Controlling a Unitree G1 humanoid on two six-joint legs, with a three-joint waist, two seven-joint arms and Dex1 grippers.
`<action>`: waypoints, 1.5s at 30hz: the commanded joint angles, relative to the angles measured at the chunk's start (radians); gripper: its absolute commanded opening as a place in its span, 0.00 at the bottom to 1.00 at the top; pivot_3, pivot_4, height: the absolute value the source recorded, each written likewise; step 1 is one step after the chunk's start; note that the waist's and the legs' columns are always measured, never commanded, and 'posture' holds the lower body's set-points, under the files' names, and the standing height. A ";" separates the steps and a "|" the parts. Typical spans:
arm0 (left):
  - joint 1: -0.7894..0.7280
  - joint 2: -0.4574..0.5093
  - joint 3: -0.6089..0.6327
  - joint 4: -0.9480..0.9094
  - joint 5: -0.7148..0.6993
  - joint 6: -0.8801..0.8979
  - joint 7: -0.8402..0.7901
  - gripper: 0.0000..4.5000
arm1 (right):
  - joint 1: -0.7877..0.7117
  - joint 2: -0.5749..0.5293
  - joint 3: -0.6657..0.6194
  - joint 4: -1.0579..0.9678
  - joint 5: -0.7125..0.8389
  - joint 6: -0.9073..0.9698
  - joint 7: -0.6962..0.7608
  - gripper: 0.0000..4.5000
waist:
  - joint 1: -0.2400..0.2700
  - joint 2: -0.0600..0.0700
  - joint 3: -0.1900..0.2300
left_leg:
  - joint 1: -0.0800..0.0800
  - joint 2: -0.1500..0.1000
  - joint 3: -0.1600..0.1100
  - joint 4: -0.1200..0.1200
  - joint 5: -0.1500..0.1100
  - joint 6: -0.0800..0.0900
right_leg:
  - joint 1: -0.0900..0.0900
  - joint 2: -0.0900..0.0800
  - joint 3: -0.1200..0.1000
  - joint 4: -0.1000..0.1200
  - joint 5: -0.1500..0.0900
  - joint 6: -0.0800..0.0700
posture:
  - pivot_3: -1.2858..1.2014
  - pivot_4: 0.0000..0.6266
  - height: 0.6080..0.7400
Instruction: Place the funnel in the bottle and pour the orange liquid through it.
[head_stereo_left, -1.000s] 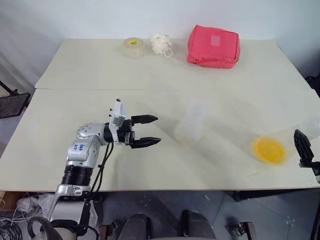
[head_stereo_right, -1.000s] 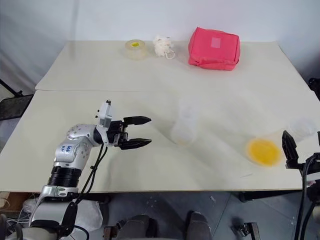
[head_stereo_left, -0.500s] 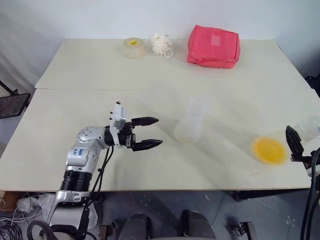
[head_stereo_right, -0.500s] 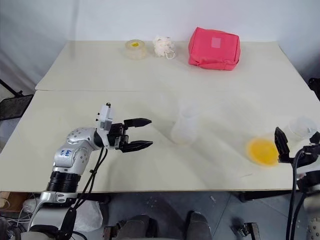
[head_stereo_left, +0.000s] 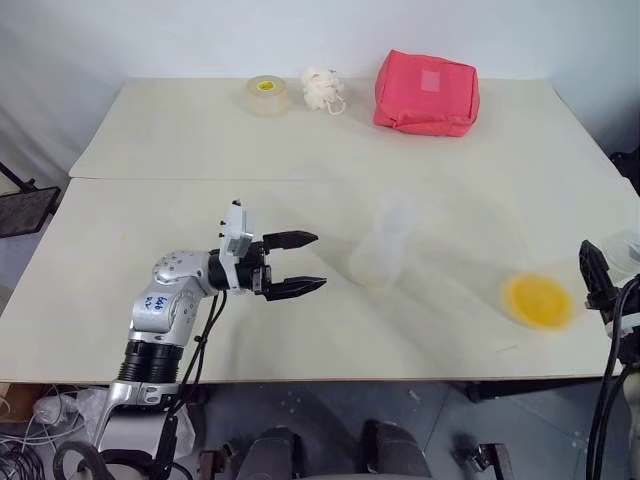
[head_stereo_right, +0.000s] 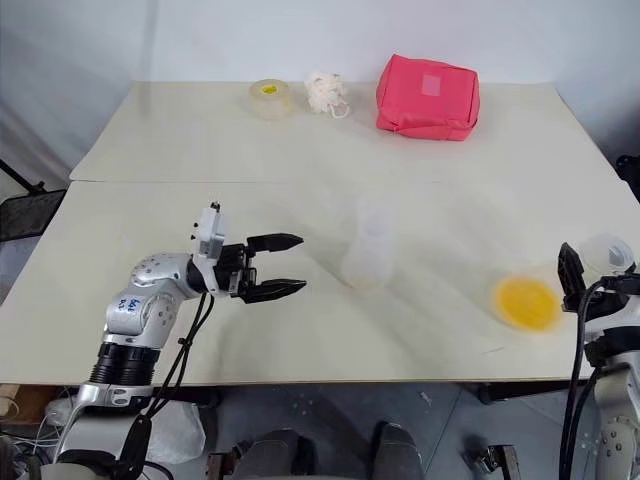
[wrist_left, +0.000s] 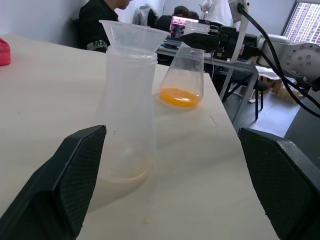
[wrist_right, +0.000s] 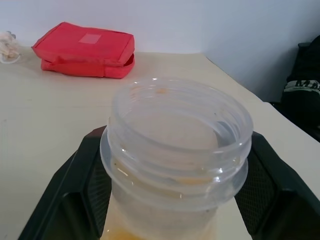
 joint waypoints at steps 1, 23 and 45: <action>-0.007 0.014 0.013 -0.016 -0.023 -0.010 -0.006 1.00 | -0.004 0.005 0.014 -0.085 0.018 0.010 -0.016 0.62 | -0.001 0.000 0.000 | 0.000 0.000 0.000 0.000 0.000 0.000 | 0.000 0.000 0.000 0.000 0.000 0.000 | 0.52 0.24 1.00; -0.183 0.005 0.018 0.281 0.008 -0.220 -0.141 1.00 | -0.561 -0.210 0.600 -0.073 -0.529 -0.068 -0.025 0.62 | -0.005 0.000 0.000 | -0.008 -0.001 0.002 0.002 0.000 0.000 | -0.004 0.000 -0.006 -0.001 0.000 0.000 | 0.52 0.24 1.00; -0.216 -0.092 0.048 0.376 -0.024 -0.328 -0.231 1.00 | -0.642 -0.303 0.740 0.153 -1.042 -0.533 0.058 0.62 | -0.013 0.000 0.000 | -0.010 0.000 0.002 0.002 0.000 0.000 | -0.005 -0.001 -0.009 -0.001 0.000 0.000 | 0.52 0.24 1.00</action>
